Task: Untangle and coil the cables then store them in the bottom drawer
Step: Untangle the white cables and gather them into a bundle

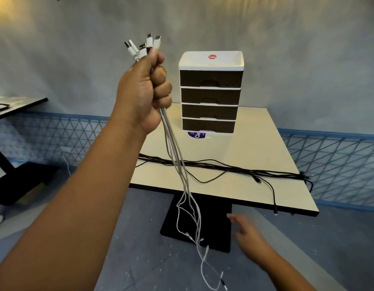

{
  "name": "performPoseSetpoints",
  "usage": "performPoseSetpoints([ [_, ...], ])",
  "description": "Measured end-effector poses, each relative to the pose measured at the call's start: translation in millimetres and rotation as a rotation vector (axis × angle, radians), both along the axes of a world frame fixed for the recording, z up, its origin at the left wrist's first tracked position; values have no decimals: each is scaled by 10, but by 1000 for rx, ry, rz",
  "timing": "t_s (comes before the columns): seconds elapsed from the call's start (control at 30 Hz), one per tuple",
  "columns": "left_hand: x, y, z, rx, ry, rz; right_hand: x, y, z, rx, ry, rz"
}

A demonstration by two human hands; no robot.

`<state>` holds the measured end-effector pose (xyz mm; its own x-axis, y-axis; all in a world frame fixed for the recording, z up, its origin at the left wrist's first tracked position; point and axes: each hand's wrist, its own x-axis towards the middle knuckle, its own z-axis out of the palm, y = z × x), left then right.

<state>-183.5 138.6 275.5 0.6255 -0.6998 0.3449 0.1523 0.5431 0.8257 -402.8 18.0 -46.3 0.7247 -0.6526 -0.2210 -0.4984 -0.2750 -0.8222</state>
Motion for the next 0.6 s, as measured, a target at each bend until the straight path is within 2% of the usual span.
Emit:
performPoseSetpoints([
  [0.03, -29, -14, -41, 6, 5, 2, 147, 22, 323, -3, -160, -42],
  [0.1, -94, -44, -118, 22, 12, -4, 418, 140, 1005, -11, -440, 11],
  [0.17, -143, -79, -193, 39, 16, -21, 600, 313, 1538, -6, -576, 158],
  [0.27, -141, -112, -266, 63, 10, -53, 929, 522, 1724, -8, -520, 308],
  [0.43, 287, 22, -357, 14, 86, 26, 1316, 734, 1267, 141, -516, 330],
  [0.6, 1004, 340, -503, -73, 213, 153, 1687, 635, 910, 72, -222, 528],
])
